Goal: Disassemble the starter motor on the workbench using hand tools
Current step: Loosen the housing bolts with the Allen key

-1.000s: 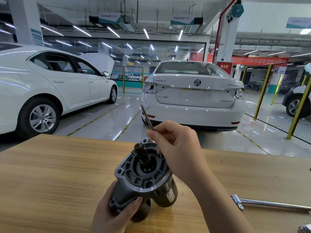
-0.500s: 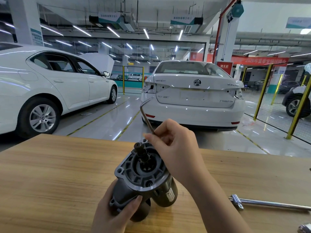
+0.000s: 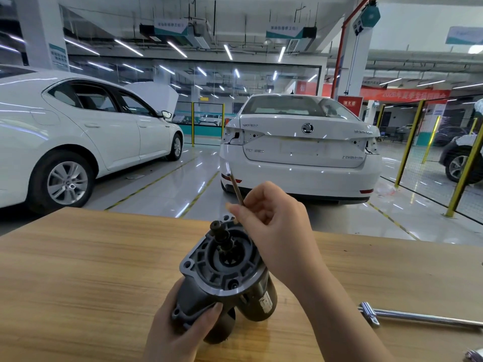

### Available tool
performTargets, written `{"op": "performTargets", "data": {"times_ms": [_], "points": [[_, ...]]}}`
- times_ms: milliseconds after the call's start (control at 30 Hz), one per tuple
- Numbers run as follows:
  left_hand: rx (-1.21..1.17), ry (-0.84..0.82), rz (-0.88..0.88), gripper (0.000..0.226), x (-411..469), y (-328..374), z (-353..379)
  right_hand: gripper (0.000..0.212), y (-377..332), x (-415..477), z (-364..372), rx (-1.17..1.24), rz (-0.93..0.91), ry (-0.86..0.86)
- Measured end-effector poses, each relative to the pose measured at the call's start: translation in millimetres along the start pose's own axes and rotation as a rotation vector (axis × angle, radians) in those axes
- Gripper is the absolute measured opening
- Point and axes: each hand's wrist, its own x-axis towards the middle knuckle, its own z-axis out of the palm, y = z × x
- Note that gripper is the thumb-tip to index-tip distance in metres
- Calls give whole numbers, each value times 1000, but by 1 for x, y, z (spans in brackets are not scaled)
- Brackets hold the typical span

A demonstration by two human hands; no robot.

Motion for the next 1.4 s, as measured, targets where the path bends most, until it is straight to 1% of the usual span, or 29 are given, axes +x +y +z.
{"op": "performTargets", "data": {"times_ms": [100,233,367,500,600,667,767,833,967,1067,1167,1333,1400], "points": [[-16,-10,11,45,-1,1,0,20,-2,0,-6,-37,14,-49],[-55,-15,-1,46,-1,1,1,11,-5,2,-19,-82,-13,-126],[-56,-30,-1,48,-1,0,0,17,-6,1,-21,-112,16,-199],[-47,-24,10,47,-2,0,0,16,-8,2,-16,-83,41,-145],[-53,-14,12,47,-2,1,2,24,-8,2,-17,-75,33,-102],[-49,-10,14,47,-2,0,1,23,-9,1,-20,-80,16,-115],[-57,-29,5,45,-2,0,0,10,-13,0,-24,-135,-15,-210],[-65,-46,7,47,-1,0,-1,11,-13,0,-25,-155,-17,-251],[-24,-67,40,57,-1,-1,-2,14,-13,1,-20,-101,27,-209],[-41,-82,34,51,0,-2,-3,14,-12,1,-18,-69,54,-152],[-39,-85,43,50,-1,-2,-3,23,-13,0,-19,-85,22,-122],[-34,-73,67,46,-1,-1,-2,15,-15,0,-25,-133,-16,-201],[-35,-72,80,46,-2,-1,-1,14,-14,0,-24,-132,-14,-206]]}}
